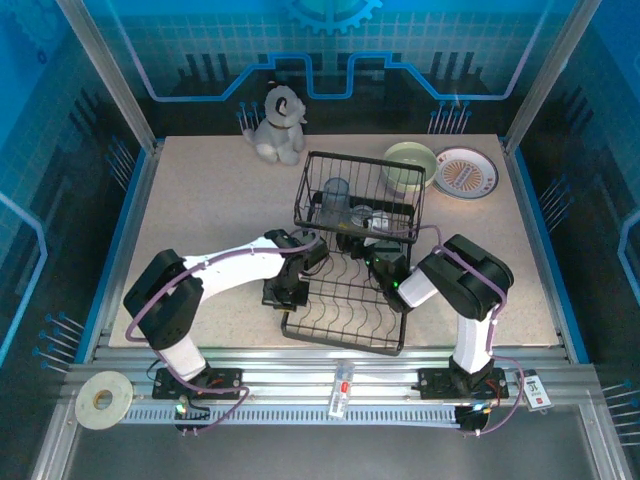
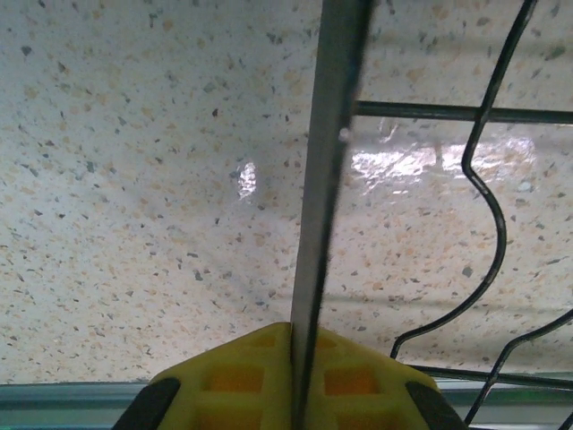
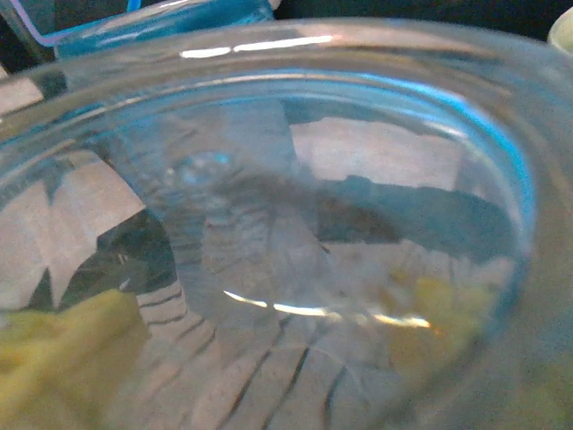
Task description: Unload the mixed dishes from the dish rack
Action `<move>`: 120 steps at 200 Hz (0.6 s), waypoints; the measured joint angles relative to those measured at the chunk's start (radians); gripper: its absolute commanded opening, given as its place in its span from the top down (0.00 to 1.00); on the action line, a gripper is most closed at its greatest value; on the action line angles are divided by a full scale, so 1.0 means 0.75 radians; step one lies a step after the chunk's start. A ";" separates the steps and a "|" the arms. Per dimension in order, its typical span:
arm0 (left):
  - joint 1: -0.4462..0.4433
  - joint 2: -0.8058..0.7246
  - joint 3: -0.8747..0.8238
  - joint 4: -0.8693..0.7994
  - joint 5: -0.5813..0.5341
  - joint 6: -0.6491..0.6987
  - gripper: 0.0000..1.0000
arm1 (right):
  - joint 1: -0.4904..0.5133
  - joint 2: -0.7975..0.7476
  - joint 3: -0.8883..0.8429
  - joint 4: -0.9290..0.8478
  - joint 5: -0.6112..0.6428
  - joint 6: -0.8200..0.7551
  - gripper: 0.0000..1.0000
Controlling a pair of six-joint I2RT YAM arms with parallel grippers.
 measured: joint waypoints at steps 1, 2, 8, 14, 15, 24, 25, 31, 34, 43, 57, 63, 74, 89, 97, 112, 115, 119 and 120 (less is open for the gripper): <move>0.002 0.002 0.002 0.000 0.000 0.002 1.00 | -0.001 -0.001 0.000 -0.002 -0.003 0.000 0.46; 0.002 0.003 0.003 0.000 0.000 0.002 1.00 | -0.002 -0.002 0.001 -0.004 -0.005 -0.001 0.46; 0.007 0.008 0.012 -0.001 0.000 0.008 1.00 | -0.009 -0.008 0.007 -0.021 -0.016 -0.002 0.46; 0.012 0.014 0.021 -0.001 -0.001 0.016 1.00 | -0.016 -0.017 0.014 -0.044 -0.026 -0.004 0.46; 0.013 0.016 0.023 -0.001 -0.001 0.019 1.00 | -0.016 -0.018 0.015 -0.047 -0.028 -0.005 0.46; 0.023 0.026 0.038 -0.004 -0.001 0.030 1.00 | -0.027 -0.030 0.026 -0.080 -0.038 -0.012 0.46; 0.023 0.027 0.039 -0.004 -0.001 0.031 1.00 | -0.028 -0.031 0.027 -0.082 -0.039 -0.013 0.46; 0.030 0.035 0.050 -0.004 -0.001 0.039 1.00 | -0.036 -0.037 0.034 -0.101 -0.043 -0.019 0.46; 0.034 0.039 0.055 -0.004 -0.001 0.045 1.00 | -0.039 -0.040 0.036 -0.108 -0.046 -0.021 0.46; 0.043 0.051 0.071 -0.004 0.000 0.059 1.00 | -0.053 -0.048 0.044 -0.131 -0.056 -0.027 0.46; 0.056 0.070 0.094 -0.002 0.000 0.074 1.00 | -0.073 -0.060 0.053 -0.161 -0.075 -0.040 0.46; 0.062 0.077 0.102 0.000 0.001 0.081 1.00 | -0.080 -0.062 0.061 -0.171 -0.081 -0.045 0.46; 0.072 0.088 0.113 0.005 0.003 0.096 1.00 | -0.093 -0.062 0.074 -0.190 -0.094 -0.053 0.47; 0.080 0.099 0.125 0.010 0.003 0.107 1.00 | -0.105 -0.062 0.081 -0.200 -0.113 -0.062 0.48; 0.080 0.104 0.130 0.008 0.004 0.110 1.00 | -0.107 -0.062 0.080 -0.200 -0.116 -0.061 0.48; 0.080 0.109 0.133 0.004 0.004 0.119 1.00 | -0.108 -0.062 0.077 -0.198 -0.122 -0.061 0.49; 0.080 0.109 0.133 0.004 0.004 0.120 1.00 | -0.110 -0.062 0.076 -0.199 -0.124 -0.062 0.50; 0.080 0.110 0.133 0.004 0.004 0.122 1.00 | -0.110 -0.062 0.076 -0.199 -0.126 -0.062 0.51; 0.080 0.110 0.133 0.004 0.004 0.123 1.00 | -0.110 -0.062 0.076 -0.199 -0.127 -0.062 0.51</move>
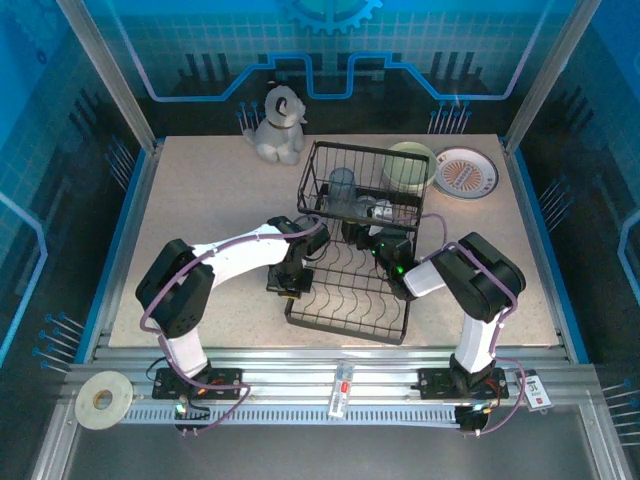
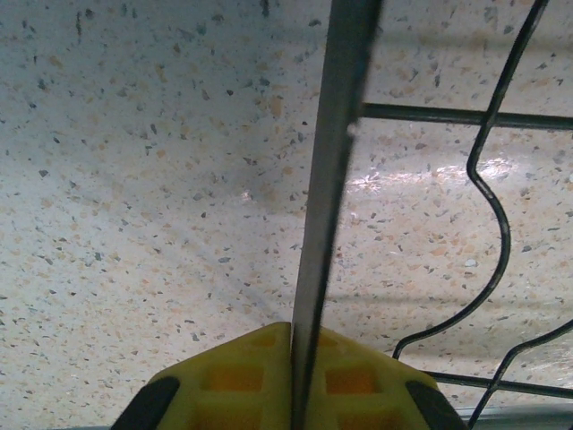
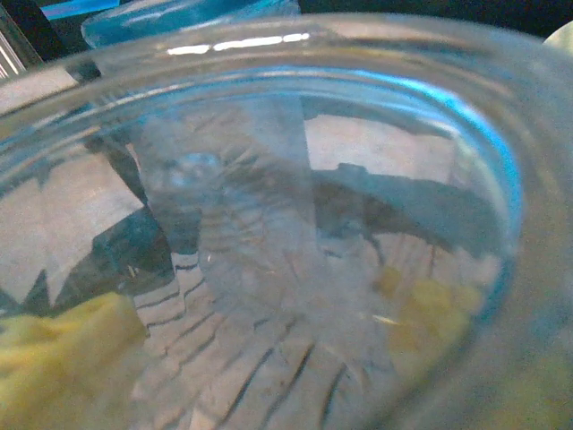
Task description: Unload the mixed dishes from the dish rack
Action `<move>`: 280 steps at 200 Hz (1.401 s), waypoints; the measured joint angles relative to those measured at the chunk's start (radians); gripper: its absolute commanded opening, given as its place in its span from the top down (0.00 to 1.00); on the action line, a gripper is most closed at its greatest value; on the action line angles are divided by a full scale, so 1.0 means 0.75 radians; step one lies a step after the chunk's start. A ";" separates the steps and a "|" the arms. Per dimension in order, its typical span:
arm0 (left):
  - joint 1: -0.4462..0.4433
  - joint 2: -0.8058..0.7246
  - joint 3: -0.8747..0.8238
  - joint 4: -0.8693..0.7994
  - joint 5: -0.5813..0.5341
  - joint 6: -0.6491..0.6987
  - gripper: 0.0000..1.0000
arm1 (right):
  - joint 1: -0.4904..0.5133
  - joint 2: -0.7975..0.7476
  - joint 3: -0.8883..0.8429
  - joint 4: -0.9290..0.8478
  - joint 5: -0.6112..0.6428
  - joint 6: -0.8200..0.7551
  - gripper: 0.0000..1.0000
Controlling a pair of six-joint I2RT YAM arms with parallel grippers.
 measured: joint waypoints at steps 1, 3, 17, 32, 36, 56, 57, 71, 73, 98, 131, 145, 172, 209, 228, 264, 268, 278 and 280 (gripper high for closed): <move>0.000 0.000 0.000 0.000 0.000 0.000 1.00 | 0.000 0.000 0.000 0.000 -0.001 0.000 0.51; 0.000 0.001 0.000 0.000 0.000 0.001 1.00 | 0.000 0.000 0.000 -0.001 -0.002 -0.001 0.51; 0.000 0.004 0.001 -0.001 0.001 0.006 1.00 | -0.002 -0.002 -0.001 -0.005 -0.008 -0.001 0.52; 0.000 0.006 0.002 -0.002 0.001 0.006 1.00 | -0.002 -0.012 -0.007 -0.016 -0.009 -0.002 0.51; 0.000 0.007 0.003 -0.003 0.001 0.007 1.00 | -0.002 -0.016 -0.010 -0.020 -0.009 -0.003 0.51; 0.000 0.014 0.008 -0.006 0.003 0.017 1.00 | -0.002 -0.042 -0.035 -0.026 -0.009 -0.011 0.51; 0.000 0.014 0.008 -0.006 0.003 0.018 1.00 | -0.002 -0.043 -0.036 -0.026 -0.009 -0.011 0.51; 0.000 0.014 0.009 -0.006 0.005 0.026 1.00 | -0.002 -0.055 -0.048 -0.031 -0.006 -0.011 0.51; 0.000 0.015 0.009 -0.006 0.005 0.029 1.00 | -0.002 -0.057 -0.050 -0.031 -0.006 -0.011 0.51; 0.000 0.015 0.010 -0.006 0.010 0.044 1.00 | -0.002 -0.043 -0.080 0.029 -0.004 -0.013 0.51; -0.001 0.029 0.025 -0.026 -0.006 0.066 1.00 | -0.002 0.121 -0.119 0.328 0.005 -0.011 0.51; 0.003 0.039 0.040 -0.027 -0.015 0.080 1.00 | 0.033 0.182 -0.143 0.485 -0.081 -0.123 0.51; 0.042 0.063 0.083 0.036 -0.020 0.097 1.00 | 0.143 0.259 -0.149 0.627 -0.275 -0.200 0.51; 0.063 0.077 0.103 0.065 -0.021 0.115 1.00 | 0.138 0.269 -0.148 0.632 -0.399 -0.228 0.52; 0.067 0.077 0.104 0.074 -0.020 0.115 1.00 | 0.134 0.269 -0.148 0.632 -0.406 -0.232 0.52; 0.080 0.077 0.104 0.097 -0.014 0.115 1.00 | 0.135 0.250 -0.170 0.632 -0.431 -0.237 0.52; 0.082 0.078 0.104 0.101 -0.013 0.115 1.00 | 0.135 0.247 -0.175 0.632 -0.436 -0.237 0.52; 0.086 0.078 0.104 0.110 -0.009 0.115 1.00 | 0.135 0.240 -0.187 0.634 -0.448 -0.235 0.52; 0.086 0.078 0.104 0.113 -0.008 0.115 1.00 | 0.135 0.238 -0.190 0.634 -0.450 -0.236 0.52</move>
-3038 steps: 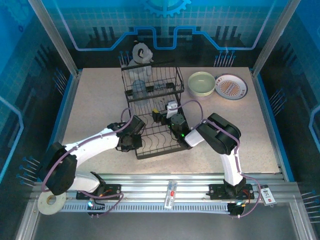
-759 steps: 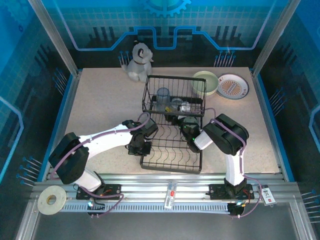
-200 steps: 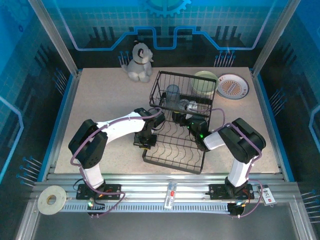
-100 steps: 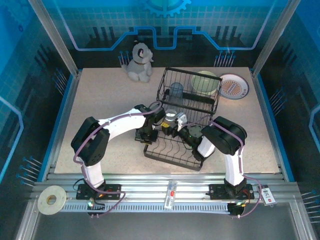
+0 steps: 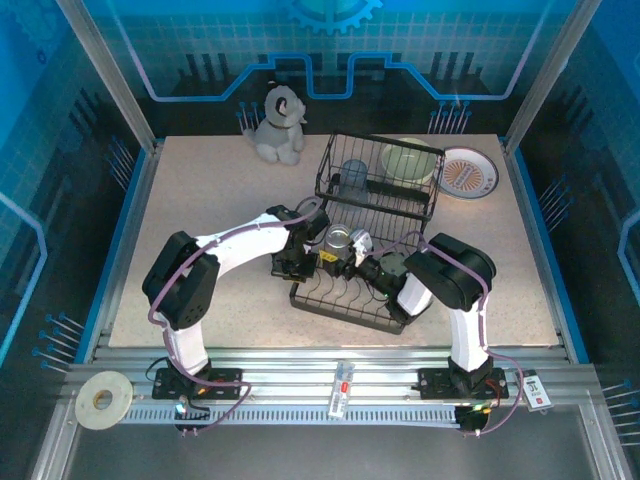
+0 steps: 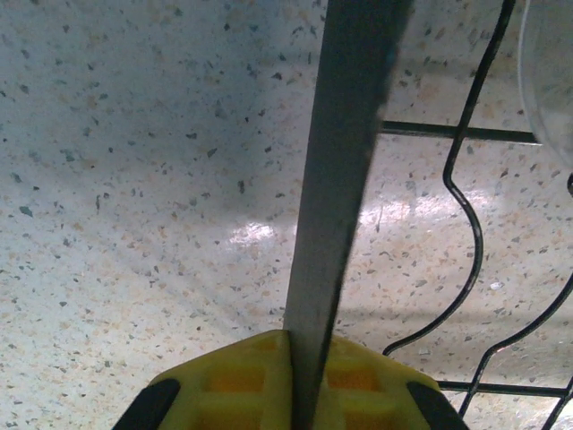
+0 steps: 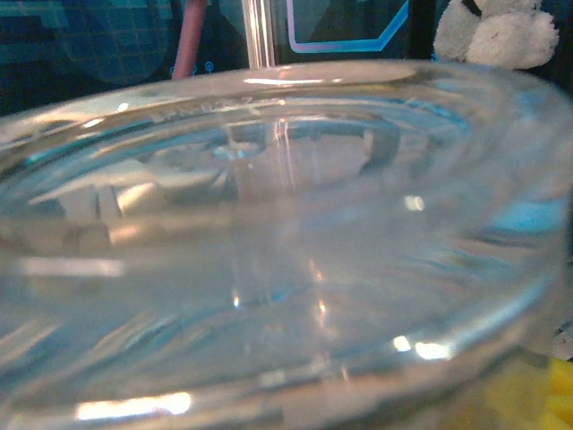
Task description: Unload the mixed dishes from the dish rack
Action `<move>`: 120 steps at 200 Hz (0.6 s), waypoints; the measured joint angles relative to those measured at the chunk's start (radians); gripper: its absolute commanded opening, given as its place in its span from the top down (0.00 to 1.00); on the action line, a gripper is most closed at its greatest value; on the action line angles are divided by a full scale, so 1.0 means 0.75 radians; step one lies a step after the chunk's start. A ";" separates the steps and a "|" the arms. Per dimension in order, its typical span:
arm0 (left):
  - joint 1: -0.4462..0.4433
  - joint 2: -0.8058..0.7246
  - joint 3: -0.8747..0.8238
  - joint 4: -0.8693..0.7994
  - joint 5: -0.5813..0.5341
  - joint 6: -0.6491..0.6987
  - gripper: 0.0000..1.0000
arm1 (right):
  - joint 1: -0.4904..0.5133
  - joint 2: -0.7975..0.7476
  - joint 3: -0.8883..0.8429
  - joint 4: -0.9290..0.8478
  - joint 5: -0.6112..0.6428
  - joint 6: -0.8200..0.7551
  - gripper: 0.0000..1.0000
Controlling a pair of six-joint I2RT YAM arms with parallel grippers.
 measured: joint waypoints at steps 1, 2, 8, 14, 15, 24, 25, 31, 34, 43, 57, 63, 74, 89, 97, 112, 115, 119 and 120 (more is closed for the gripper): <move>0.000 0.000 0.000 0.001 0.001 0.000 1.00 | 0.000 -0.001 -0.001 0.001 0.000 -0.001 0.52; 0.001 0.000 0.000 0.001 0.001 0.000 1.00 | 0.000 -0.002 -0.003 0.001 -0.001 0.001 0.52; 0.003 0.000 0.000 0.004 0.004 0.001 1.00 | 0.000 -0.007 -0.010 0.001 -0.010 0.001 0.53; 0.005 0.000 0.000 0.008 0.006 0.003 1.00 | -0.001 -0.013 -0.017 0.001 -0.016 0.001 0.53; 0.006 0.000 0.000 0.008 0.006 0.003 1.00 | -0.001 -0.015 -0.019 0.002 -0.019 0.001 0.53; 0.007 0.000 0.000 0.012 0.009 0.006 1.00 | -0.002 -0.027 -0.032 0.001 -0.026 0.001 0.53; 0.008 0.000 0.000 0.012 0.009 0.006 1.00 | -0.002 -0.030 -0.034 0.001 -0.026 0.001 0.53; 0.009 0.000 0.000 0.014 0.010 0.008 1.00 | -0.003 -0.039 -0.045 -0.001 -0.030 0.001 0.53; 0.009 0.000 0.000 0.016 0.011 0.009 1.00 | -0.004 -0.047 -0.050 -0.001 -0.031 0.001 0.53; 0.012 0.000 0.000 0.022 0.014 0.009 0.99 | -0.004 -0.065 -0.064 -0.004 -0.031 0.001 0.53; 0.016 0.000 0.000 0.035 0.017 0.009 0.97 | -0.005 -0.084 -0.080 -0.009 -0.030 0.000 0.53; 0.017 0.000 0.000 0.043 0.018 0.009 0.95 | -0.006 -0.093 -0.086 -0.012 -0.029 0.000 0.53; 0.020 0.000 -0.001 0.062 0.018 0.009 0.92 | -0.010 -0.109 -0.100 -0.019 -0.030 0.001 0.53; 0.025 0.001 -0.010 0.116 0.017 -0.011 0.84 | -0.016 -0.132 -0.108 -0.043 -0.036 0.004 0.53; 0.032 0.003 -0.021 0.180 0.009 -0.033 0.77 | -0.019 -0.152 -0.109 -0.067 -0.036 0.005 0.53; 0.063 0.033 -0.030 0.364 -0.019 -0.080 0.64 | -0.028 -0.215 -0.111 -0.150 -0.043 0.014 0.53; 0.070 0.038 -0.030 0.398 -0.026 -0.085 0.62 | -0.029 -0.227 -0.112 -0.165 -0.043 0.015 0.53; 0.080 0.045 -0.030 0.435 -0.033 -0.100 0.59 | -0.031 -0.246 -0.114 -0.194 -0.045 0.017 0.53; 0.083 0.046 -0.030 0.446 -0.032 -0.096 0.58 | -0.031 -0.251 -0.114 -0.200 -0.045 0.016 0.53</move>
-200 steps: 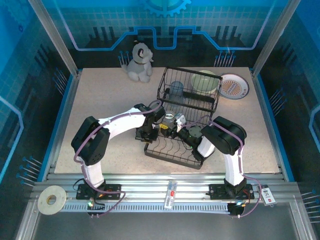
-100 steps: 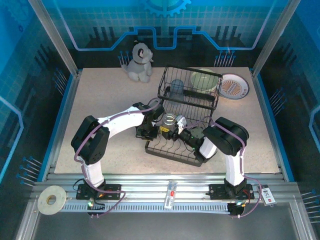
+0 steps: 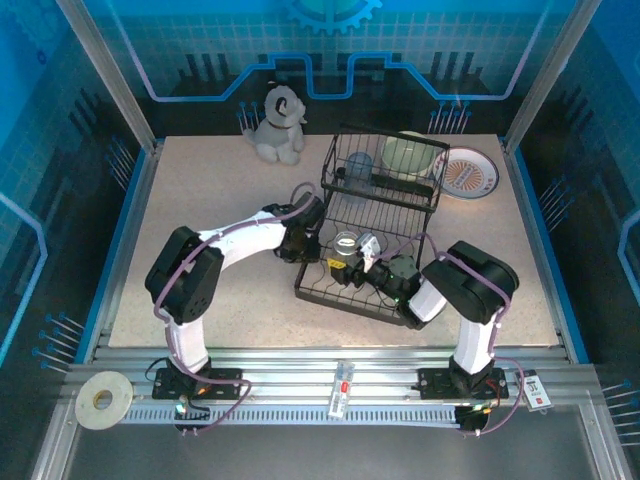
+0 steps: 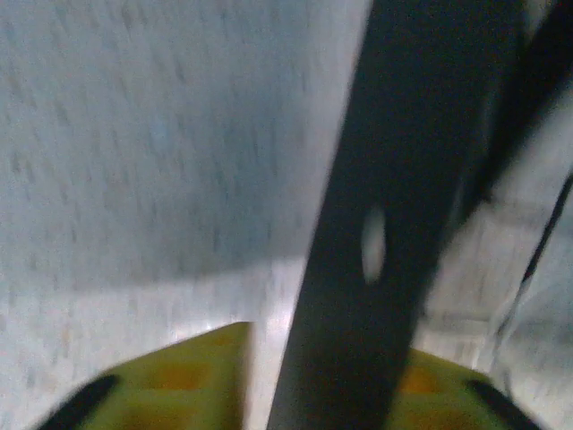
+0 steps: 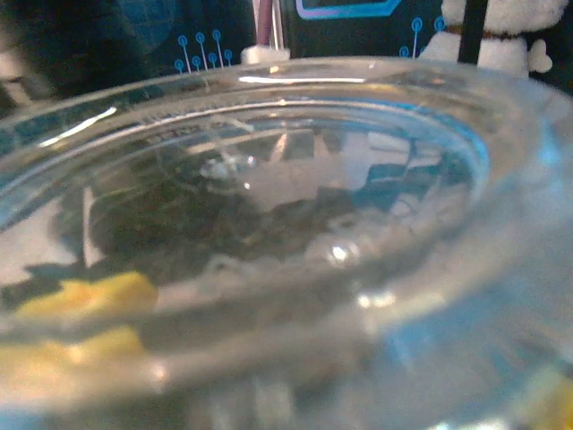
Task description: Unload the mixed dishes from the dish rack
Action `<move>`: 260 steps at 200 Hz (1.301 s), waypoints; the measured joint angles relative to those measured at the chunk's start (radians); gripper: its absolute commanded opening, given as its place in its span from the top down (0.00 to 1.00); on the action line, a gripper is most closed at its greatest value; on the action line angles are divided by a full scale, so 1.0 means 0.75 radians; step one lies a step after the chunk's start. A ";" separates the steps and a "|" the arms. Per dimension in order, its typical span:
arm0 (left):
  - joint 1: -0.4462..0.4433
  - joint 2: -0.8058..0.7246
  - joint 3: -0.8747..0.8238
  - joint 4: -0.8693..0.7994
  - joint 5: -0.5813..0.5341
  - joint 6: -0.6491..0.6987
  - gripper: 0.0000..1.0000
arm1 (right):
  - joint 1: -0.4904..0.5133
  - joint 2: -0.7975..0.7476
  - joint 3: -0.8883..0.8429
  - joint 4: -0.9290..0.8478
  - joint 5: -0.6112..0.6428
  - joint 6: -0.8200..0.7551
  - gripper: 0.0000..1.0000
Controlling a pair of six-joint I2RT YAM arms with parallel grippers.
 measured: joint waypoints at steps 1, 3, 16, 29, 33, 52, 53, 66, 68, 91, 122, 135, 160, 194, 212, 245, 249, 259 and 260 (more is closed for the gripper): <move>0.002 0.001 0.000 0.006 -0.001 -0.002 0.58 | -0.001 -0.008 0.000 -0.011 0.001 0.000 0.53; 0.007 0.002 -0.001 0.023 -0.002 -0.018 0.57 | -0.001 -0.014 0.000 -0.022 0.001 0.001 0.53; 0.022 0.002 -0.012 0.059 -0.011 -0.033 0.51 | -0.002 -0.071 0.007 -0.119 0.006 0.003 0.53; 0.024 -0.002 -0.032 0.081 -0.017 -0.050 0.46 | -0.003 -0.115 0.015 -0.200 0.015 0.003 0.53; 0.024 -0.003 -0.040 0.090 -0.021 -0.056 0.44 | -0.005 -0.129 0.016 -0.221 0.015 0.004 0.53; 0.024 -0.024 -0.074 0.127 -0.031 -0.085 0.38 | -0.026 -0.213 0.017 -0.350 0.016 0.009 0.53; 0.024 -0.027 -0.077 0.128 -0.032 -0.083 0.38 | -0.027 -0.217 0.017 -0.356 0.015 0.009 0.53; 0.026 -0.064 -0.100 0.139 -0.037 -0.090 0.33 | -0.039 -0.289 0.025 -0.475 0.016 0.009 0.53; 0.026 -0.072 -0.104 0.139 -0.037 -0.087 0.32 | -0.041 -0.302 0.028 -0.498 0.017 0.009 0.53; 0.029 -0.175 -0.138 0.158 -0.036 -0.097 0.24 | -0.045 -0.410 0.074 -0.739 0.024 0.009 0.53; 0.039 -0.311 -0.144 0.173 -0.035 -0.092 0.13 | -0.048 -0.559 0.149 -1.054 0.025 0.009 0.53; 0.047 -0.367 -0.162 0.174 -0.035 -0.093 0.03 | -0.055 -0.625 0.170 -1.154 0.025 0.010 0.53; 0.073 -0.499 -0.249 0.184 -0.027 -0.112 0.01 | -0.065 -0.742 0.206 -1.323 0.015 0.021 0.53; 0.110 -0.694 -0.354 0.184 0.003 -0.153 0.01 | -0.065 -0.836 0.310 -1.539 -0.030 0.050 0.53; 0.122 -0.789 -0.372 0.199 0.041 -0.163 0.01 | -0.065 -0.869 0.381 -1.630 -0.059 0.072 0.53; 0.153 -0.920 -0.382 0.265 0.143 -0.193 0.01 | -0.065 -0.877 0.565 -1.746 -0.124 0.142 0.53; 0.158 -0.929 -0.382 0.271 0.155 -0.194 0.01 | -0.065 -0.877 0.590 -1.758 -0.131 0.152 0.53; 0.172 -0.951 -0.382 0.287 0.193 -0.199 0.01 | -0.065 -0.874 0.661 -1.783 -0.146 0.176 0.53; 0.173 -0.952 -0.382 0.288 0.195 -0.200 0.01 | -0.065 -0.874 0.667 -1.786 -0.148 0.177 0.53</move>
